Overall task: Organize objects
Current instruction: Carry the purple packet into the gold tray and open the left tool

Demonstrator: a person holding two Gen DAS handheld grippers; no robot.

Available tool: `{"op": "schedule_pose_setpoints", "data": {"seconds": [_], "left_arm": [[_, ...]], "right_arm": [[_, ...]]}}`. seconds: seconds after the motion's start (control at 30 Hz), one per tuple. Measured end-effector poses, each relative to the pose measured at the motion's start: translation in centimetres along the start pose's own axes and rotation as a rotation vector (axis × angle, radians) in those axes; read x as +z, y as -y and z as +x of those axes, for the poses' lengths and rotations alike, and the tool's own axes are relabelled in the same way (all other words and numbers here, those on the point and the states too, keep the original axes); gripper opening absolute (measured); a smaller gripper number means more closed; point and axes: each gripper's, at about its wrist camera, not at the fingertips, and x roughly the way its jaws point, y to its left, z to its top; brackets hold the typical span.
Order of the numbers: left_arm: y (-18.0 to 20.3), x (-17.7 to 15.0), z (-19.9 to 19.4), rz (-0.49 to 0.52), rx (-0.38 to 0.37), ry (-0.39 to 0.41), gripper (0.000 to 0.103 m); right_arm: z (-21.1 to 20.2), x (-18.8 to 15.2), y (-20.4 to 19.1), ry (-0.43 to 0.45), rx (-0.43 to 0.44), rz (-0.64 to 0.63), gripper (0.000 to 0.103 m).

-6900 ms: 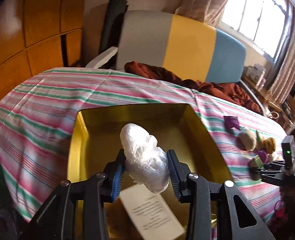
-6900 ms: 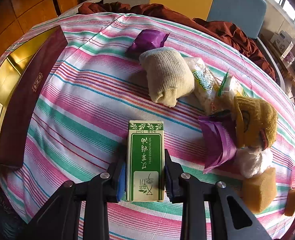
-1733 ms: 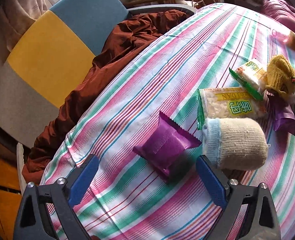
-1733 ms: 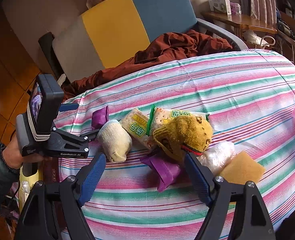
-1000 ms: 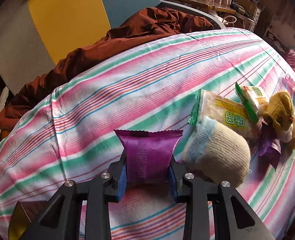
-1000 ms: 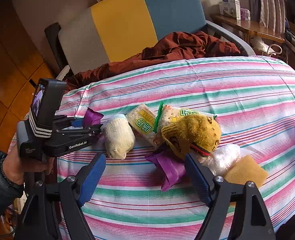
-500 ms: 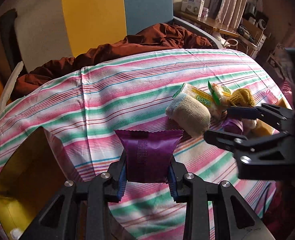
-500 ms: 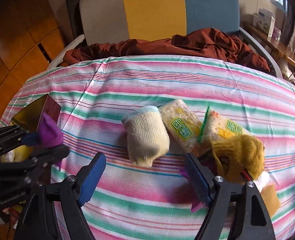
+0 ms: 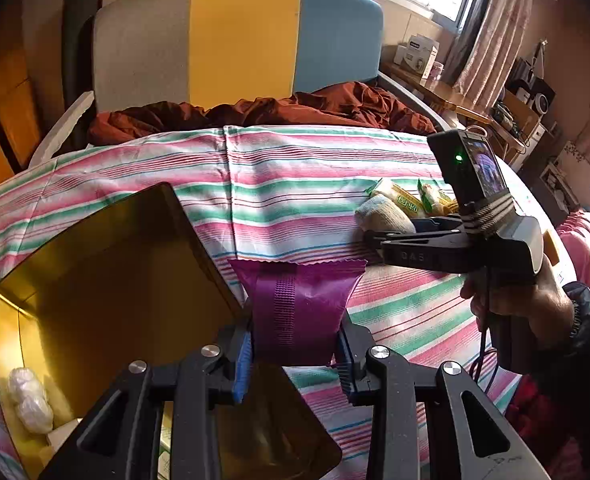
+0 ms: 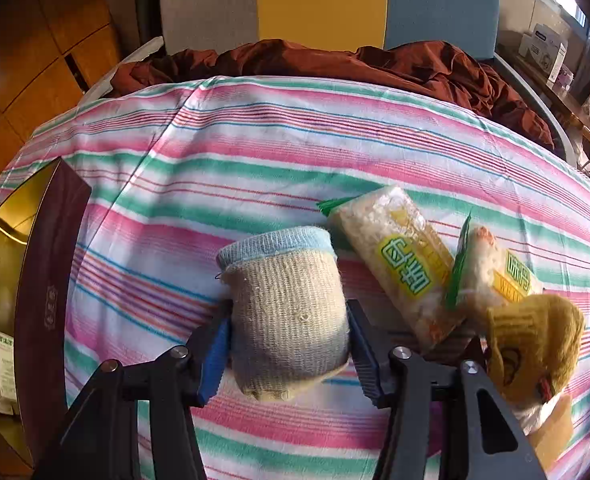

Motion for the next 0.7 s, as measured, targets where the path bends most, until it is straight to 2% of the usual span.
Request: {"op": "schedule_pose_setpoints", "data": {"seconds": [0.3, 0.4, 0.7], "left_arm": [[-2.8, -3.2, -2.6, -0.107, 0.01, 0.03, 0.035], [-4.8, -4.3, -3.7, -0.156, 0.029, 0.043, 0.035], [-10.9, -7.2, -9.2, -0.31, 0.132, 0.142, 0.035]], "right_arm": [[-1.9, -4.6, -3.4, -0.043, 0.053, -0.096, 0.054], [-2.3, -6.0, -4.6, -0.039, 0.036, -0.162, 0.054], [-2.0, -6.4, -5.2, -0.026, 0.002, -0.202, 0.054]]}}
